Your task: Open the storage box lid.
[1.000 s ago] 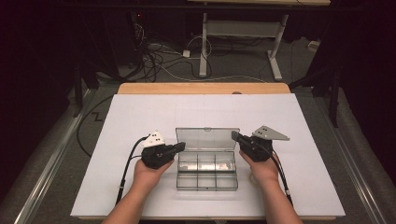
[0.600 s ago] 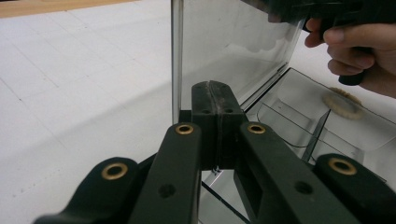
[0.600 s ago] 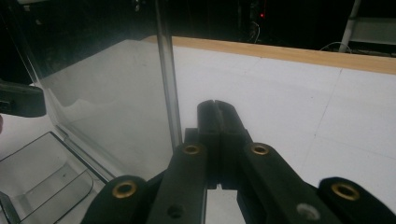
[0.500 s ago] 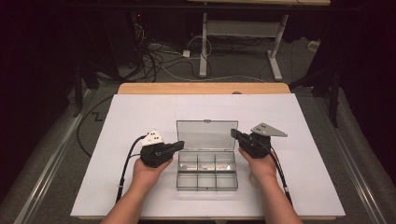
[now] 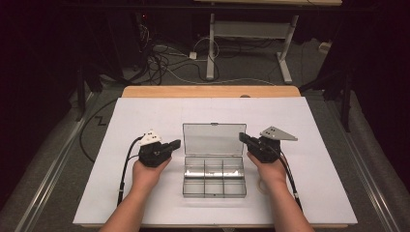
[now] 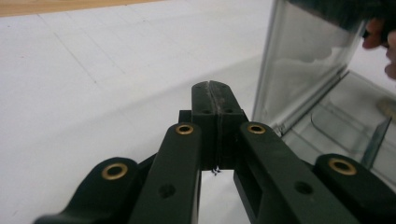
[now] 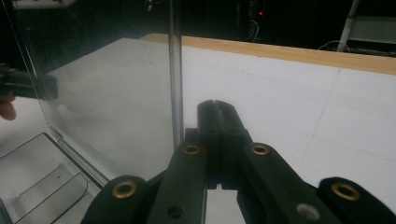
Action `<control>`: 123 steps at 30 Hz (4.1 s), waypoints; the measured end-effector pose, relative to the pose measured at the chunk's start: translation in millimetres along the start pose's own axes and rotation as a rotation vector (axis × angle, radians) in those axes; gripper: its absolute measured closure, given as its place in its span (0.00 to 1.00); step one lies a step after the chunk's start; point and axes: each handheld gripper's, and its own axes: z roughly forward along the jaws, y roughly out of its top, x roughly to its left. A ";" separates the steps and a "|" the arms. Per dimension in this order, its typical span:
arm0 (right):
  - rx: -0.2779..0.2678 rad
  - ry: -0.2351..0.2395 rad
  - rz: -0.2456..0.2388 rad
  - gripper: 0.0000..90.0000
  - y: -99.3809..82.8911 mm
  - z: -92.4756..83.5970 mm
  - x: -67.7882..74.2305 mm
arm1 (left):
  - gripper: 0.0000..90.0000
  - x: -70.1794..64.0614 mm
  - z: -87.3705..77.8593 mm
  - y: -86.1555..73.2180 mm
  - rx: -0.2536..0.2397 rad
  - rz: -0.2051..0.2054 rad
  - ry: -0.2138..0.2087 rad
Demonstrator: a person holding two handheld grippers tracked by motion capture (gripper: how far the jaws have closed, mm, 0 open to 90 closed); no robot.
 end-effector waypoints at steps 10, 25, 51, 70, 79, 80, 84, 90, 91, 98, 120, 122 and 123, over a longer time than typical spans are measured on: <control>-0.008 -0.002 0.004 1.00 1.9 0.3 -1.6 | 0.98 -6.4 10.2 19.2 -0.022 0.023 -0.039; 0.013 -0.021 0.001 1.00 5.0 7.9 -6.8 | 0.98 2.3 20.7 20.4 -0.018 -0.002 -0.030; 0.178 -0.056 0.025 1.00 -6.5 40.5 -22.4 | 0.98 18.7 49.1 14.4 0.145 -0.062 0.012; 0.297 -0.084 0.018 1.00 -12.2 51.5 -25.5 | 0.98 20.5 53.6 11.5 0.250 -0.068 0.056; 0.316 -0.108 0.028 1.00 -12.6 47.5 -30.3 | 0.98 22.9 48.5 9.7 0.292 -0.051 0.084; 0.313 -0.111 0.030 1.00 -11.8 45.8 -30.1 | 0.98 22.9 46.9 9.7 0.291 -0.048 0.085; 0.273 -0.108 0.013 1.00 -8.0 35.4 -28.1 | 0.98 21.0 36.9 8.2 0.255 -0.036 0.076; 0.227 -0.098 -0.018 1.00 -7.5 12.9 -22.4 | 0.98 14.1 13.3 -1.4 0.202 -0.007 0.051; 0.219 -0.089 -0.018 1.00 -8.0 8.4 -21.0 | 0.98 11.9 8.5 -4.0 0.190 0.003 0.047; 0.177 -0.067 -0.052 1.00 -16.8 -24.8 -6.2 | 0.98 -1.9 -23.7 -27.1 0.150 0.063 0.049; 0.186 -0.043 -0.042 0.53 -68.2 -93.6 14.6 | 0.48 -13.6 -66.3 -65.3 0.133 0.141 0.035; 0.180 -0.051 -0.042 0.43 -68.8 -96.8 12.5 | 0.39 -12.5 -67.2 -65.1 0.123 0.134 0.032; 0.181 -0.047 -0.042 0.40 -68.5 -98.2 11.0 | 0.35 -11.9 -67.3 -65.0 0.119 0.124 0.033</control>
